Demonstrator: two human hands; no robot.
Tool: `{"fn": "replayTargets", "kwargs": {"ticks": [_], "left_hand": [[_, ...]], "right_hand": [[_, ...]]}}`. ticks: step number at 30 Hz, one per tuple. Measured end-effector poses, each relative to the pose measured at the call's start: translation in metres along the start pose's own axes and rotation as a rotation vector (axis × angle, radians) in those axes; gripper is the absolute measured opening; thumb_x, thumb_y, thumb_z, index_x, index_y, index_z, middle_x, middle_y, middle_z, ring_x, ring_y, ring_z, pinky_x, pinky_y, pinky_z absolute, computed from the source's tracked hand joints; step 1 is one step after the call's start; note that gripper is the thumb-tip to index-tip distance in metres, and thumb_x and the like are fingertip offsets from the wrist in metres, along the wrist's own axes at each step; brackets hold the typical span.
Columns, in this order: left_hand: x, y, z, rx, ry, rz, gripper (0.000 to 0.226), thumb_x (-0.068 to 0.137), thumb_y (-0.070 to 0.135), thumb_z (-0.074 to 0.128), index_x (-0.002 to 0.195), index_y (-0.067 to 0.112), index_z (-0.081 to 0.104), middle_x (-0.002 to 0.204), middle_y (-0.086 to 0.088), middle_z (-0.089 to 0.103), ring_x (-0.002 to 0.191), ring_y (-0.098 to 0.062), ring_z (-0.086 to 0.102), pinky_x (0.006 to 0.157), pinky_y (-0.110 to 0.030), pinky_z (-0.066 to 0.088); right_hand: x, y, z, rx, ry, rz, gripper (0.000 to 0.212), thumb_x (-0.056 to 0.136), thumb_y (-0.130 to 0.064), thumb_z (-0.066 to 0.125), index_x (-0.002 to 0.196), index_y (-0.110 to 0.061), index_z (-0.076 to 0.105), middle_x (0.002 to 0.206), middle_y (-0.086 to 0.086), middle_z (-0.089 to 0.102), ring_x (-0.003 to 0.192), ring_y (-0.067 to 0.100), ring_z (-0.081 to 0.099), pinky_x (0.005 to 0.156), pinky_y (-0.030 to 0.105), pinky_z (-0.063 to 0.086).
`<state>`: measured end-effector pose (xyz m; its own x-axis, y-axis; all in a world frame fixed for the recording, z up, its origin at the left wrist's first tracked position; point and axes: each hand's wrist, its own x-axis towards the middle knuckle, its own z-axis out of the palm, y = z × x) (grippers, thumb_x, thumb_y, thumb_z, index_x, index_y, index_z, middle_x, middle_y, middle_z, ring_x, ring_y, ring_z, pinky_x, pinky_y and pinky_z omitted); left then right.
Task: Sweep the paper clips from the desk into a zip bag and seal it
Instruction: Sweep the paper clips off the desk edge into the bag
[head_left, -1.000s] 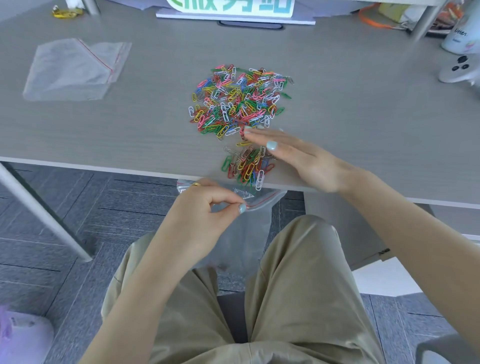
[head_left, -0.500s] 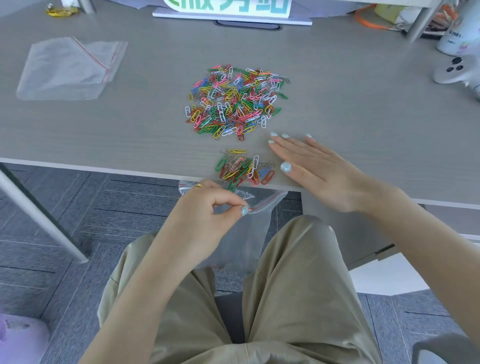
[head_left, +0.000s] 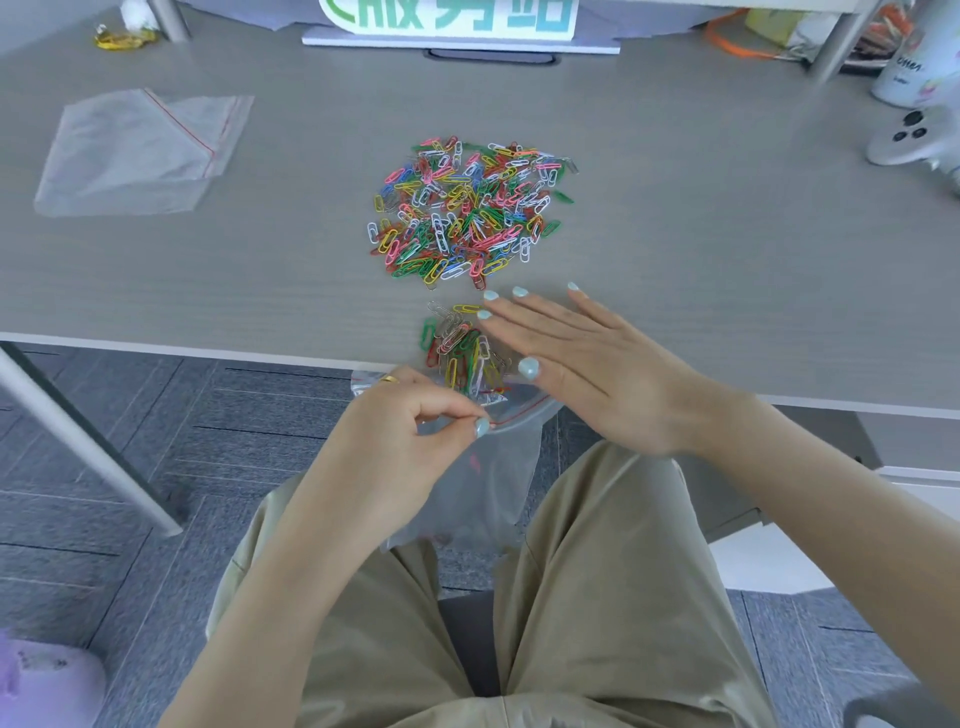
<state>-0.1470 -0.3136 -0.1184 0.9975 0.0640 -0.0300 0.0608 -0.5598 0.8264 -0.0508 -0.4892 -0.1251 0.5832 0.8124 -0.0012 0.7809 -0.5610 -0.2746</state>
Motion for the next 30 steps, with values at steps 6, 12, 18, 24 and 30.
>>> {"fn": "replayTargets", "kwargs": {"ticks": [6, 12, 18, 24, 30], "left_hand": [[-0.003, -0.003, -0.001, -0.008, 0.018, -0.011, 0.022, 0.077, 0.023, 0.064, 0.066, 0.043, 0.065, 0.076, 0.025, 0.063, 0.086, 0.008, 0.056, 0.073, -0.001, 0.036], [-0.003, -0.002, -0.004, -0.004, 0.027, 0.012, 0.019, 0.078, 0.021, 0.063, 0.069, 0.037, 0.067, 0.084, 0.014, 0.064, 0.089, 0.007, 0.054, 0.076, -0.004, 0.037], [-0.003, -0.001, -0.002, -0.032, 0.031, -0.011, 0.012, 0.078, 0.024, 0.064, 0.074, 0.033, 0.07, 0.089, 0.014, 0.064, 0.088, 0.006, 0.056, 0.076, -0.004, 0.036], [-0.005, 0.0, 0.001, -0.012, 0.012, -0.03, 0.01, 0.078, 0.028, 0.063, 0.075, 0.035, 0.07, 0.092, 0.01, 0.066, 0.087, 0.003, 0.059, 0.075, -0.007, 0.037], [-0.003, 0.002, 0.002, -0.01, 0.006, -0.025, 0.013, 0.078, 0.024, 0.063, 0.073, 0.035, 0.068, 0.092, 0.004, 0.064, 0.085, -0.001, 0.056, 0.076, -0.01, 0.037]], "right_hand": [[0.045, -0.009, -0.004, 0.386, 0.004, 0.008, 0.05, 0.092, -0.04, 0.017, 0.135, -0.031, 0.04, 0.15, -0.017, 0.028, 0.139, -0.004, 0.01, 0.116, 0.026, -0.002], [0.049, -0.023, 0.001, 0.577, -0.005, -0.05, 0.046, 0.092, -0.032, 0.028, 0.119, -0.013, 0.06, 0.135, -0.002, 0.054, 0.13, 0.004, 0.039, 0.113, 0.026, 0.024], [0.029, -0.023, 0.002, 0.829, 0.117, -0.028, 0.04, 0.094, -0.021, 0.032, 0.11, -0.004, 0.064, 0.121, 0.003, 0.062, 0.117, 0.007, 0.053, 0.103, 0.02, 0.037], [0.019, -0.003, -0.003, 0.564, 0.176, 0.156, 0.047, 0.094, -0.037, 0.025, 0.13, -0.022, 0.049, 0.144, -0.009, 0.042, 0.134, -0.002, 0.03, 0.115, 0.02, 0.015], [0.006, -0.008, 0.005, 0.112, 0.005, -0.055, 0.053, 0.096, -0.044, 0.012, 0.143, -0.023, 0.026, 0.153, -0.013, 0.019, 0.141, -0.002, 0.009, 0.117, 0.027, -0.007]]}}
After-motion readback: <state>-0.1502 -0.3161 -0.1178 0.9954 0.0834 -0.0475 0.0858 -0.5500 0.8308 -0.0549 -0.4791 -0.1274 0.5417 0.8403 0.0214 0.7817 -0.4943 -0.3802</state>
